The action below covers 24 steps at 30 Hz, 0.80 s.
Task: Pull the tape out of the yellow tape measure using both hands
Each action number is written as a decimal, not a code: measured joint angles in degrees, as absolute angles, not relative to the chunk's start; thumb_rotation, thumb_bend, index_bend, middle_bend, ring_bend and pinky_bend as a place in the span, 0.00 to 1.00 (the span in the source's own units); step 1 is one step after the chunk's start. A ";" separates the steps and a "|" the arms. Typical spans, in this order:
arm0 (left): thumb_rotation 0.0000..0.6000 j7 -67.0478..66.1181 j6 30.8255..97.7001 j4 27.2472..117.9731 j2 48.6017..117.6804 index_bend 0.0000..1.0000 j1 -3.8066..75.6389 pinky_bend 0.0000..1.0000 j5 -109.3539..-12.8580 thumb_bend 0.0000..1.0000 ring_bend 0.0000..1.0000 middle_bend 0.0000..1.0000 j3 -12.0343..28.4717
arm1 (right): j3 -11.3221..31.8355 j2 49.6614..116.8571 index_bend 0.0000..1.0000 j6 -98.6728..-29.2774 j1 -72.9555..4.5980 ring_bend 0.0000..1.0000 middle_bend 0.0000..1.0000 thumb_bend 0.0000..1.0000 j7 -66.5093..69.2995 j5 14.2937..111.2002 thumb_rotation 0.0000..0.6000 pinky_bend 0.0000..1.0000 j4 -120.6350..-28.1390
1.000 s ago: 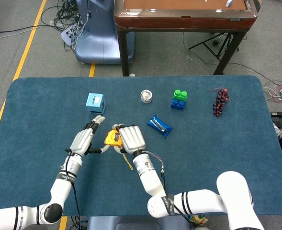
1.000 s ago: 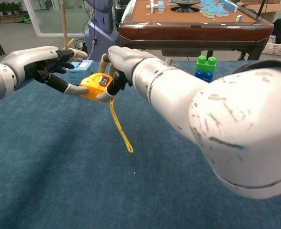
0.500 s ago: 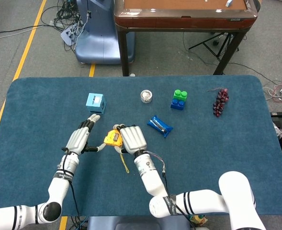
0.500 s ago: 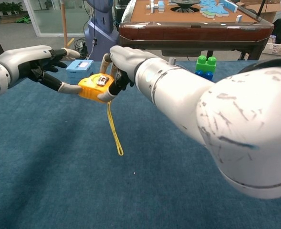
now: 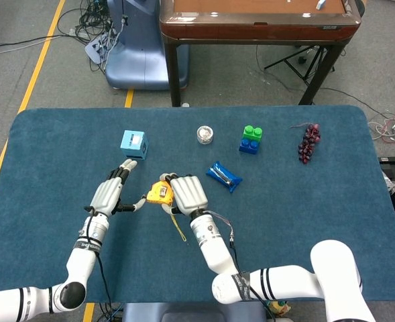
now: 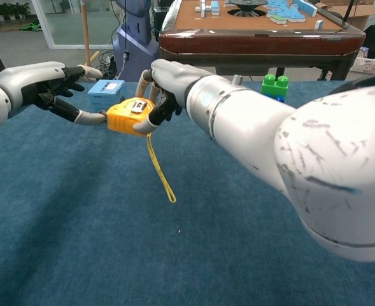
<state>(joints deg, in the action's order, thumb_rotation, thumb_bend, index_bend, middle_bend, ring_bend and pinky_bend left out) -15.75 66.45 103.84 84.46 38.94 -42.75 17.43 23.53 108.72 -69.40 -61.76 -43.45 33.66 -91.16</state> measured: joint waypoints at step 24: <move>1.00 -16.55 67.79 102.05 84.04 0.01 39.19 0.00 -39.83 0.24 0.00 0.00 19.03 | 22.59 105.86 0.60 -68.36 -60.43 0.51 0.59 0.64 -41.68 34.02 1.00 0.36 -94.21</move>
